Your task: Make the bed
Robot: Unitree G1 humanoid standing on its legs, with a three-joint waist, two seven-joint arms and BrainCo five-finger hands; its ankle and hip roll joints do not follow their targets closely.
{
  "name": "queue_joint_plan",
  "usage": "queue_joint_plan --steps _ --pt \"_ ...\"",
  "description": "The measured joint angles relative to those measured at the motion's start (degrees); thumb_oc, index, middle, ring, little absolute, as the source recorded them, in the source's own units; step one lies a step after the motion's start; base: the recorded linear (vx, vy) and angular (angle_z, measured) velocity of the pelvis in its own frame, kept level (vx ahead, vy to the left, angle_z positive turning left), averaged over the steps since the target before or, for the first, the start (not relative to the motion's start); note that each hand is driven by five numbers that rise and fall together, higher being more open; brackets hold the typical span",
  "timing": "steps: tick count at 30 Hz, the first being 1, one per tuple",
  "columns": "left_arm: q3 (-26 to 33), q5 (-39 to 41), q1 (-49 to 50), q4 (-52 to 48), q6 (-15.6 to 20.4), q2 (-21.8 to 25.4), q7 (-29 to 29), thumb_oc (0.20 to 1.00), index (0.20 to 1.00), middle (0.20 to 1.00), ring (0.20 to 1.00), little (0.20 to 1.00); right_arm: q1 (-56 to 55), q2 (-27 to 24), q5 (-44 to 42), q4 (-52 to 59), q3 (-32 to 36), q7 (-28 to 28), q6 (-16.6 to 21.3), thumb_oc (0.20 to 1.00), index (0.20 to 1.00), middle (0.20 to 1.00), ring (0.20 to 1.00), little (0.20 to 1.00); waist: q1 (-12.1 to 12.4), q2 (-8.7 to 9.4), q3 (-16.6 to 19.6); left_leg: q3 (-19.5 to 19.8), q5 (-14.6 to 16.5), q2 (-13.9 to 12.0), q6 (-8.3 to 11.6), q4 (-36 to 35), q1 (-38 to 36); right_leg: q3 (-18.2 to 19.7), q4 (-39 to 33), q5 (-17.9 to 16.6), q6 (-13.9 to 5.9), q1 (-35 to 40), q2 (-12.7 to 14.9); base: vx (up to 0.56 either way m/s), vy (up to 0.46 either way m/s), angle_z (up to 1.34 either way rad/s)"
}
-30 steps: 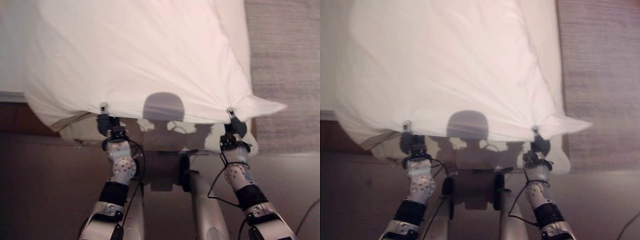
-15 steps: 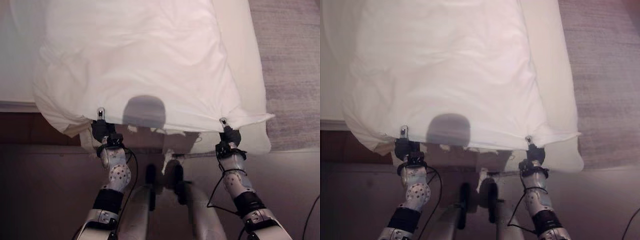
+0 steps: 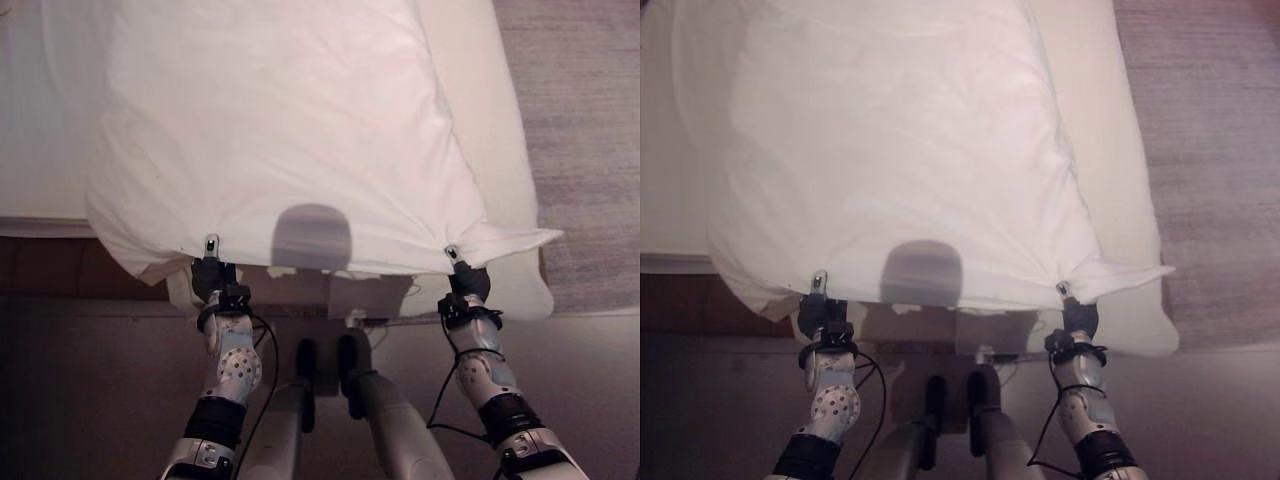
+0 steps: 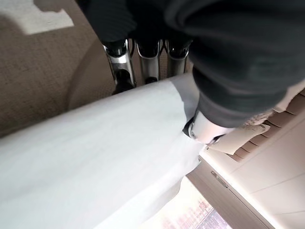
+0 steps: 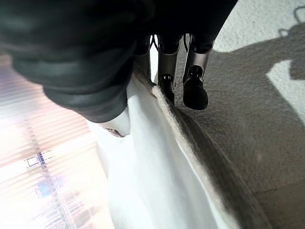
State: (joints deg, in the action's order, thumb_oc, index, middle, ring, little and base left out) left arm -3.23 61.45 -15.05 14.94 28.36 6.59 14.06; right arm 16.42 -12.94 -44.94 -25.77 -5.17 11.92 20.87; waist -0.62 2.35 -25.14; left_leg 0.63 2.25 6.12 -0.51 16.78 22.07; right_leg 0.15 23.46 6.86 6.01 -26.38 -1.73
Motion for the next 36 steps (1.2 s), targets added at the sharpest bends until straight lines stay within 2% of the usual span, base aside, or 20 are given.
queue_joint_plan --steps 1,2,4,5,6,8,10,13,14,15,16,17,18,20,22,24,26,28,30,36 --pt "-0.02 -0.07 -0.25 -0.09 -0.30 0.02 -0.03 0.200 0.200 0.200 0.200 0.200 0.38 -0.35 0.06 -0.05 0.00 0.01 0.00 0.200 0.200 0.200 0.200 0.200 -0.11 0.16 -0.08 0.68 0.32 0.08 0.58 4.01 2.07 0.83 -0.24 0.17 0.37 0.12 0.45 0.04 0.081 0.04" --pt "0.02 -0.17 -0.49 -0.26 -0.34 -0.04 0.01 0.200 0.200 0.200 0.200 0.200 0.25 -0.75 0.13 0.55 0.01 0.00 0.01 0.200 0.200 0.200 0.200 0.200 0.21 0.45 -0.02 4.16 2.01 -1.99 2.47 6.73 4.15 1.36 -1.11 -1.13 -0.09 0.34 1.03 0.06 0.137 0.01" --pt "0.32 -1.10 -1.06 -0.36 -0.35 -0.17 0.02 0.200 0.200 0.200 0.200 0.200 0.18 -1.09 0.31 0.69 0.01 -0.01 0.01 0.200 0.200 0.200 0.200 0.200 0.25 0.56 -0.08 9.76 2.47 -6.55 3.92 3.72 4.49 1.08 -1.18 -1.28 0.04 0.09 0.86 0.06 0.242 -0.03" --pt "0.32 -2.22 -1.05 -0.36 -0.24 -0.56 0.17 0.200 0.200 0.200 0.200 0.200 0.21 -1.15 0.30 0.32 0.01 0.21 0.12 0.200 0.200 0.200 0.200 0.200 0.14 0.28 0.09 10.81 1.62 -12.15 5.23 -1.26 4.34 0.44 -1.11 -1.17 -0.61 -0.28 0.93 0.08 0.520 -0.01" --pt "0.30 -2.25 -1.00 -0.41 -0.24 -0.98 0.24 0.200 0.200 0.200 0.200 0.200 -0.01 -1.38 0.29 0.47 0.05 0.57 0.16 0.200 0.200 0.200 0.200 0.200 -0.12 -0.06 0.25 10.59 0.87 -15.52 6.41 -4.79 4.01 -0.89 -0.87 -0.85 -0.38 -0.95 1.12 0.05 0.417 -0.10" --pt "-0.06 -2.45 -0.82 0.01 -0.07 -1.62 0.19 0.200 0.200 0.200 0.200 0.200 0.18 -1.54 0.29 -0.15 0.27 0.94 0.19 0.200 0.200 0.200 0.200 0.200 0.05 -0.41 0.29 9.75 0.72 -16.50 6.50 -4.79 4.49 -2.35 -0.84 -0.83 -1.54 -1.43 1.93 0.01 0.386 -0.14" --pt "-0.38 -2.79 -1.04 0.04 -0.07 -1.95 0.04 0.200 0.200 0.200 0.200 0.200 0.05 -1.52 0.20 -0.27 0.39 1.75 0.29 0.200 0.200 0.200 0.200 0.200 -0.09 -0.85 0.55 8.77 0.01 -15.45 5.65 -4.76 4.40 -4.41 -1.27 -0.90 -2.42 -1.56 2.90 0.05 0.541 -0.04" --pt "-3.39 -3.22 -3.40 0.47 -0.06 -1.99 0.04 0.200 0.200 0.200 0.200 0.200 -0.85 -1.22 -0.30 1.37 2.65 4.09 0.81 0.200 0.200 0.200 0.200 0.200 -0.83 -2.32 0.76 3.12 -1.61 -8.54 5.18 -0.30 5.62 -7.84 -1.05 -1.10 -6.67 -1.75 8.94 0.20 0.815 0.31" --pt "-4.18 -3.25 -3.66 0.54 -0.07 -1.94 -0.05 0.200 0.200 0.200 0.200 0.200 -1.09 -1.32 -0.46 2.01 3.20 4.65 0.85 0.200 0.200 0.200 0.200 0.200 -1.41 -2.57 0.89 2.13 -1.71 -6.74 4.38 -0.56 5.63 -7.67 -1.11 -1.21 -7.65 -1.66 10.64 0.12 0.391 0.62" --pt "-5.10 -3.34 -3.54 0.36 -0.11 -1.78 -0.85 0.200 0.200 0.200 0.200 0.200 -1.96 -1.48 -0.50 1.97 3.98 5.09 0.81 0.200 0.200 0.200 0.200 0.200 -1.98 -3.54 1.36 0.07 -2.71 -5.35 1.49 -3.07 4.01 -6.48 -1.05 -0.88 -8.31 -1.32 12.89 0.17 0.508 0.46" --pt "-5.36 -3.39 -3.38 0.25 -0.12 -1.42 -1.14 0.200 0.200 0.200 0.200 0.200 -1.89 -1.45 -0.44 1.85 3.82 5.15 0.78 0.200 0.200 0.200 0.200 0.200 -1.78 -3.80 1.43 -0.33 -2.58 -4.48 1.06 -2.57 3.90 -5.41 -2.61 -2.02 -8.37 -0.51 13.78 0.17 0.510 0.11" --pt "-5.39 -3.54 -2.45 0.27 -0.25 -0.26 -1.48 0.200 0.200 0.200 0.200 0.200 -2.31 -1.16 -0.31 2.04 3.51 4.97 0.05 0.200 0.200 0.200 0.200 0.200 -0.54 -3.83 1.48 -2.39 -1.09 -3.78 -0.98 -1.36 3.15 -7.31 -4.84 -3.93 -9.80 1.83 15.73 0.15 0.469 -0.13" --pt "-5.26 -3.89 -2.28 0.37 -0.41 0.23 -1.66 0.200 0.200 0.200 0.200 0.200 -2.54 -0.92 -0.12 2.08 3.38 4.90 0.06 0.200 0.200 0.200 0.200 0.200 -0.39 -3.75 1.63 -3.28 -0.99 -3.55 -1.39 -1.53 2.61 -7.81 -5.62 -4.05 -9.66 2.52 16.48 0.06 0.248 -0.34" --pt "-5.00 -3.94 -0.75 -0.47 -0.37 1.57 -1.99 0.200 0.200 0.200 0.200 0.200 -2.31 -0.93 0.05 1.85 2.48 4.18 -0.08 0.200 0.200 0.200 0.200 0.200 0.04 -4.18 2.22 -3.06 -0.04 -2.30 -3.32 -1.79 2.36 -6.30 -7.85 -6.82 -9.26 4.44 15.99 0.07 0.363 -0.10" --pt "-4.32 -4.15 0.61 -0.40 -0.52 2.43 -2.69 0.200 0.200 0.200 0.200 0.200 -2.75 -0.69 0.37 1.58 1.81 3.21 -0.61 0.200 0.200 0.200 0.200 0.200 0.53 -2.88 2.94 -3.75 -1.61 -1.78 -3.94 -4.53 1.45 -5.67 -8.19 -4.65 -12.09 3.78 14.65 0.02 0.177 -0.08" --pt "-3.85 -4.38 2.67 -0.75 -0.52 2.73 -2.53 0.200 0.200 0.200 0.200 0.200 -2.57 -0.53 0.47 1.71 0.98 2.79 -0.87 0.200 0.200 0.200 0.200 0.200 0.18 -2.03 3.48 -4.34 -2.62 -1.54 -4.12 -6.77 0.85 -6.02 -9.29 -4.38 -12.57 3.21 11.52 0.01 0.058 -0.23" --pt "-3.80 -4.43 4.05 -0.83 -0.57 2.32 -2.26 0.200 0.200 0.200 0.200 0.200 -2.33 -0.55 0.45 0.76 0.62 2.66 -0.87 0.200 0.200 0.200 0.200 0.200 -0.31 -1.50 3.76 -4.77 -2.92 -1.31 -4.21 -7.77 0.24 -5.89 -10.30 -4.46 -11.03 3.02 8.98 0.00 0.064 -0.30" --pt "-3.50 -4.41 4.35 -0.90 -0.58 2.27 -1.84 0.200 0.200 0.200 0.200 0.200 -2.46 -0.38 0.45 0.62 -0.12 2.68 -0.87 0.200 0.200 0.200 0.200 0.200 0.05 -0.76 3.75 -4.68 -3.05 -1.31 -3.98 -8.45 -0.13 -4.91 -8.09 -3.49 -11.49 1.20 8.41 -0.01 0.000 -0.36" --pt "-3.56 -4.41 4.10 -0.93 -0.92 2.36 -1.74 0.200 0.200 0.200 0.200 0.200 -2.89 -0.45 0.46 0.35 -0.11 2.52 -0.89 0.200 0.200 0.200 0.200 0.200 -0.21 -0.77 3.75 -4.51 -3.16 -1.40 -3.63 -8.46 -0.50 -4.28 -8.96 -4.00 -9.64 2.10 7.72 -0.05 -0.067 -0.14" --pt "-3.51 -4.23 5.24 -1.64 -1.63 2.28 -1.78 0.200 0.200 0.200 0.200 0.200 -3.06 -0.65 0.98 -0.74 -0.11 2.27 -0.88 0.200 0.200 0.200 0.200 0.200 0.08 -0.83 3.52 -4.48 -2.91 -2.96 -1.52 -7.46 -0.67 -4.42 -7.35 -2.73 -7.98 2.13 6.11 -0.01 -0.160 0.00"
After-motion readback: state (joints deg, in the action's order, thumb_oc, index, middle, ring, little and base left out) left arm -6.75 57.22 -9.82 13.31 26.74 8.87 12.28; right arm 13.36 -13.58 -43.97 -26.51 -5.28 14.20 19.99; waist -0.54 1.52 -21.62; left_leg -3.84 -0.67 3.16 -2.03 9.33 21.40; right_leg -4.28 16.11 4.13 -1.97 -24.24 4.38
